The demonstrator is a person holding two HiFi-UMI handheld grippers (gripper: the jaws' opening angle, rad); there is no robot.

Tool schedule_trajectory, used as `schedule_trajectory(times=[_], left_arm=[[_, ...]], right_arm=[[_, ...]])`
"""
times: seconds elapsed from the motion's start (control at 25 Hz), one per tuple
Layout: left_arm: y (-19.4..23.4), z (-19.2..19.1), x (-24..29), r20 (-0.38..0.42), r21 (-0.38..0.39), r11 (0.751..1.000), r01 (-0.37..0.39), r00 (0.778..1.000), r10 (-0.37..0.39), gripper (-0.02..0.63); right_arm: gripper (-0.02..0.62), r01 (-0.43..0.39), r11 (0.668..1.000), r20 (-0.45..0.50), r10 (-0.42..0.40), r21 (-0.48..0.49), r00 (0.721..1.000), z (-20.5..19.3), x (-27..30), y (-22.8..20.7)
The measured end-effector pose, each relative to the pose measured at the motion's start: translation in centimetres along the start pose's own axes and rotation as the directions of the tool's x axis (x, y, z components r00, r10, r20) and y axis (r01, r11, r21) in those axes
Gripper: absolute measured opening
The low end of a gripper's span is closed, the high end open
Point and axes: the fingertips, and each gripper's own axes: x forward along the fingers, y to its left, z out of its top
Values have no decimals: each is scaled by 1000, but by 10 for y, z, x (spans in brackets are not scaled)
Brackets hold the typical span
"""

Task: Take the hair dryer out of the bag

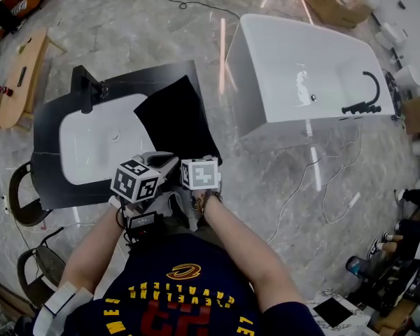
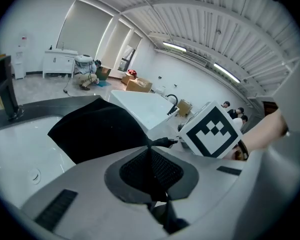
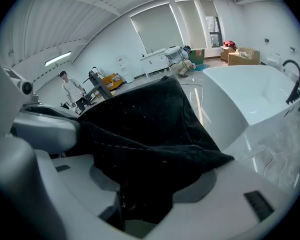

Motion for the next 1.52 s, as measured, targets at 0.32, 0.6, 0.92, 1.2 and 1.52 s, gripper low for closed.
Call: schedule_trajectory(times=[0.32, 0.6, 0.92, 1.2, 1.52], left_arm=[[10, -9, 1, 5, -43, 999, 7, 1000, -7, 18], [13, -7, -2, 19, -63, 998, -6, 1000, 7, 18], [13, -2, 2, 22, -35, 999, -29, 999, 30, 18], [9, 0, 3, 30, -39, 998, -43, 999, 44, 18], [9, 2, 3, 44, -57, 996, -66, 997, 68, 18]], right_arm=[[224, 58, 996, -36, -60, -63, 998, 3, 30, -8], [222, 62, 990, -65, -71, -124, 995, 3, 26, -9], [222, 34, 991, -94, -46, -132, 994, -17, 7, -4], [221, -1, 982, -153, -29, -190, 988, -44, -23, -5], [219, -86, 963, -211, 32, -254, 977, -73, -54, -15]])
